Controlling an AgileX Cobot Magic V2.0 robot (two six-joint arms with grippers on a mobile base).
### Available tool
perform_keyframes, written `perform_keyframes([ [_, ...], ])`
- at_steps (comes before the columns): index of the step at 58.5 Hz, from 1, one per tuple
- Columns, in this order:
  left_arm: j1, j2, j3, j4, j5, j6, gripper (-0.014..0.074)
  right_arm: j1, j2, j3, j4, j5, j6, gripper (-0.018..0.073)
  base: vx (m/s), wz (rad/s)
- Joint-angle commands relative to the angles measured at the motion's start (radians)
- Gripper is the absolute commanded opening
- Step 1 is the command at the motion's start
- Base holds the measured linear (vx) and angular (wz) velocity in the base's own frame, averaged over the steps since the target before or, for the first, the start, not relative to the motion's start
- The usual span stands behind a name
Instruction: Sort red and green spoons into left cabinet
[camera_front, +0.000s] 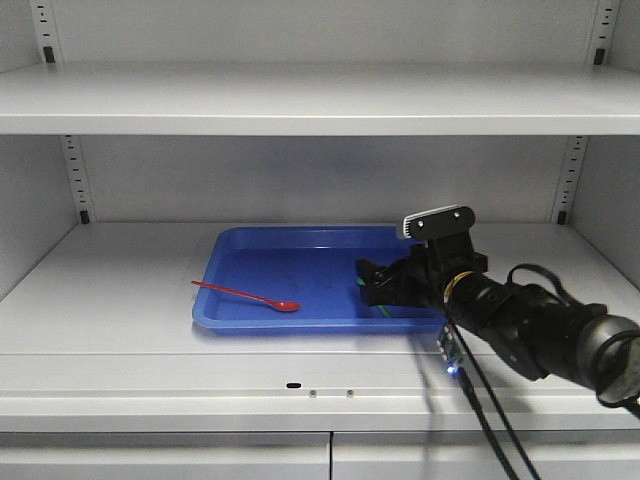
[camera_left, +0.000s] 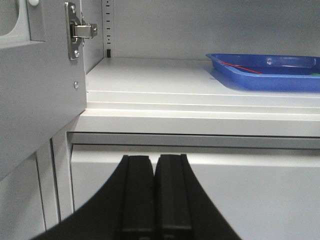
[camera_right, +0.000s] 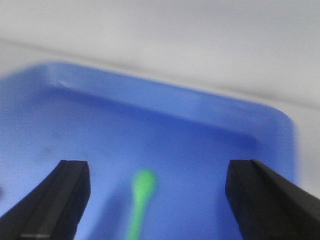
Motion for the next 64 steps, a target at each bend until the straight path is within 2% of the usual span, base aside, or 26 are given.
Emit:
perform_keyframes([
  [1, 0.002, -0.019, -0.002, -0.002, -0.079, -0.008, -0.0008, 0.0, -0.124, -0.033, 0.04, 0.091, -0.014, 0.0591, 0.0, 0.0],
  [7, 0.002, -0.019, -0.002, -0.002, -0.079, -0.008, -0.0008, 0.0, -0.213, -0.033, 0.097, 0.27, -0.015, 0.0591, 0.0, 0.0],
  [19, 0.002, -0.019, -0.002, -0.002, -0.079, -0.008, -0.0008, 0.0, -0.353, -0.004, 0.083, 0.558, -0.042, 0.0567, 0.0, 0.0],
  [27, 0.002, -0.019, -0.002, -0.002, -0.079, -0.008, -0.0008, -0.002, -0.491, 0.184, 0.078, 0.524, -0.061, 0.0495, 0.0, 0.0],
  [36, 0.002, -0.019, -0.002, -0.002, -0.079, -0.008, -0.0008, -0.012, -0.675, 0.447, 0.038, 0.444, -0.066, 0.0359, 0.0, 0.0],
  [53, 0.002, -0.019, -0.002, -0.002, -0.079, -0.008, -0.0008, -0.041, -1.022, 0.832, 0.033, 0.399, -0.066, -0.0017, 0.0, 0.0],
  [64, 0.002, -0.019, -0.002, -0.002, -0.079, -0.008, -0.0008, -0.041, -1.221, 1.011, 0.033, 0.38, -0.066, -0.001, 0.0, 0.0],
])
